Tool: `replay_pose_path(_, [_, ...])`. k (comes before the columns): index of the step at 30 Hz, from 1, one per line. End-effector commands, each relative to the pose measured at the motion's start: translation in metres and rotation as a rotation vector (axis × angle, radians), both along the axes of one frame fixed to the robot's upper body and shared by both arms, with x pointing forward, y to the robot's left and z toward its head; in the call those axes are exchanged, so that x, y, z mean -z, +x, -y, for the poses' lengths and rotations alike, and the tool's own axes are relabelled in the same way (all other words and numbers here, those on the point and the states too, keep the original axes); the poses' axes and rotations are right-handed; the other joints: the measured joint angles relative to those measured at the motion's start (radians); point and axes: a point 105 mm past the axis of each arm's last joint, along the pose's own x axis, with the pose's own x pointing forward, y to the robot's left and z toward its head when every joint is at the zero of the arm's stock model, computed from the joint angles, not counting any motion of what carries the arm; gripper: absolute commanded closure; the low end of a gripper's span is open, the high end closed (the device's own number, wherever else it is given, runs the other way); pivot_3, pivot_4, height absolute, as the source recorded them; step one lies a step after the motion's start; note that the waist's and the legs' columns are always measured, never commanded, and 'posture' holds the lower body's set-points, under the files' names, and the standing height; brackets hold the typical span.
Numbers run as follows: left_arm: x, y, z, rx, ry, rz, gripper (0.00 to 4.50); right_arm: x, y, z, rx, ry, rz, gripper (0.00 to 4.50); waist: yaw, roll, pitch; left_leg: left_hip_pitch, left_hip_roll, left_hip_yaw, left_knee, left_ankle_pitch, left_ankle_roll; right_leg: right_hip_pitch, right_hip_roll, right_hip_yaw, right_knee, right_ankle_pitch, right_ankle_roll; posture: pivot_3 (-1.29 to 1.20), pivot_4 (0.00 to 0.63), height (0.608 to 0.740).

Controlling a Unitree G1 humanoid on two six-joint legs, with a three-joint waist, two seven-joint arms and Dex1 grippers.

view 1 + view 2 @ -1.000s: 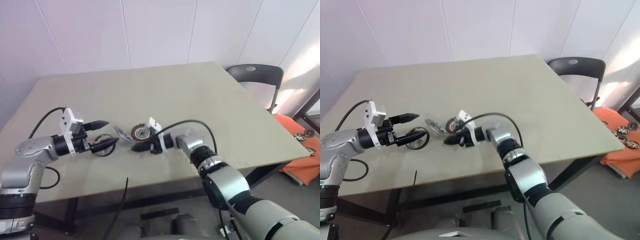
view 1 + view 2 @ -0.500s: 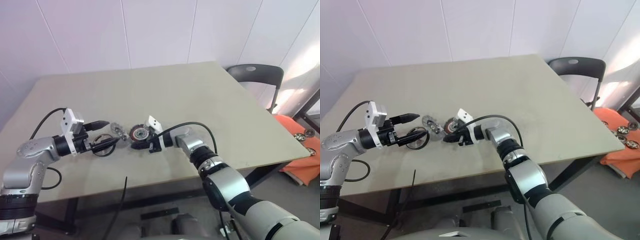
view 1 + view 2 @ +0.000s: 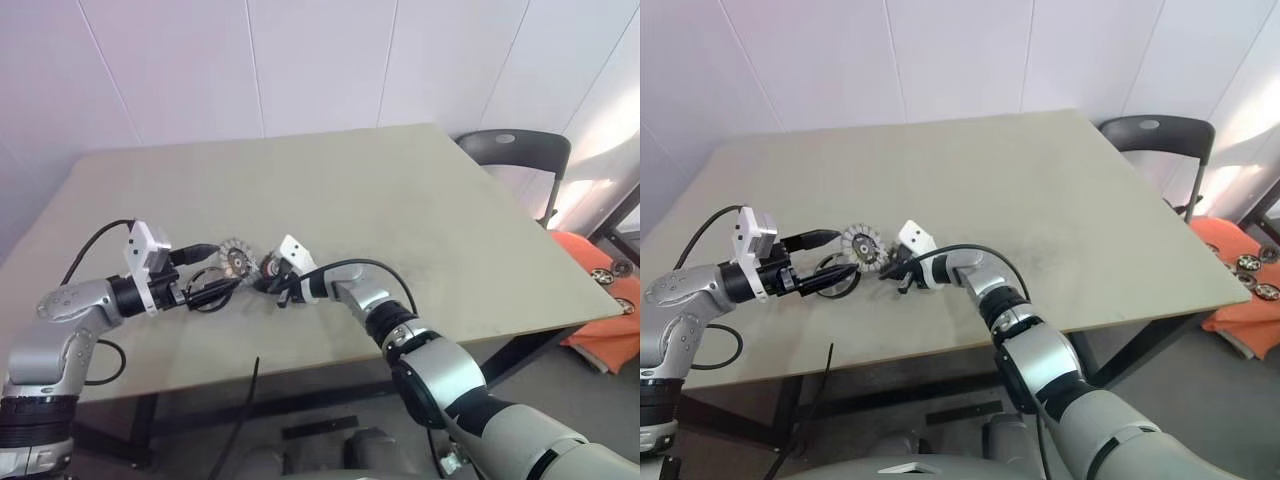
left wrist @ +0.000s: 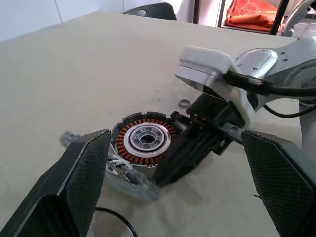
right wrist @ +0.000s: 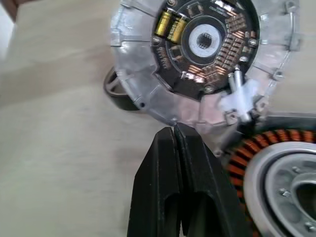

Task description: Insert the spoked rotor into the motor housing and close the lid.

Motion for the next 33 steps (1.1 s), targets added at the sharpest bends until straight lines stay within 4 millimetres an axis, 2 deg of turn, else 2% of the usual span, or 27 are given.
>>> replay_pose_path(1, [-0.013,-0.001,0.001,0.000,-0.005,0.061,0.00,-0.018,0.006,-0.012,0.026,0.052,0.037,4.43,0.000,0.000,0.000,0.000,0.000,0.000,0.000,0.000,0.000,0.000,0.000,0.000,0.000,0.000,0.000,0.00,0.000,0.740])
replay_pose_path(10, [-0.010,-0.001,0.002,-0.014,-0.019,0.060,0.00,-0.019,0.018,-0.008,0.141,0.061,0.033,4.43,0.003,0.000,0.000,0.002,0.000,0.000,0.002,0.001,-0.001,0.003,0.000,0.000,0.000,0.000,-0.001,0.00,0.000,0.740])
replay_pose_path(23, [-0.005,0.001,0.004,-0.022,-0.035,0.057,0.00,-0.022,0.022,-0.018,0.228,0.092,-0.041,4.43,0.003,0.000,0.000,0.003,0.000,0.000,0.002,0.001,-0.001,0.004,0.000,0.000,0.000,0.000,-0.001,0.00,0.000,0.740])
replay_pose_path(26, [-0.005,0.000,0.003,-0.028,-0.036,0.057,0.00,-0.023,0.013,-0.023,0.145,0.112,-0.070,4.43,0.002,0.000,0.000,0.003,0.000,0.000,0.002,0.001,-0.001,0.004,0.000,0.000,0.000,0.000,-0.001,0.00,0.000,0.740])
replay_pose_path(29, [-0.004,-0.001,0.000,-0.035,-0.035,0.057,0.00,-0.036,-0.001,-0.027,-0.012,0.184,-0.128,4.43,-0.001,0.000,0.000,0.002,0.000,0.000,0.001,0.001,-0.001,0.003,0.001,0.000,0.000,0.000,-0.001,0.00,0.000,0.740])
replay_pose_path(33, [-0.006,-0.001,-0.003,-0.040,-0.034,0.059,0.00,-0.061,-0.017,-0.013,-0.264,0.248,-0.157,4.43,-0.004,0.000,0.000,0.001,0.001,0.000,-0.001,0.001,-0.001,0.000,0.001,0.000,0.000,0.001,-0.001,0.00,0.000,0.740])
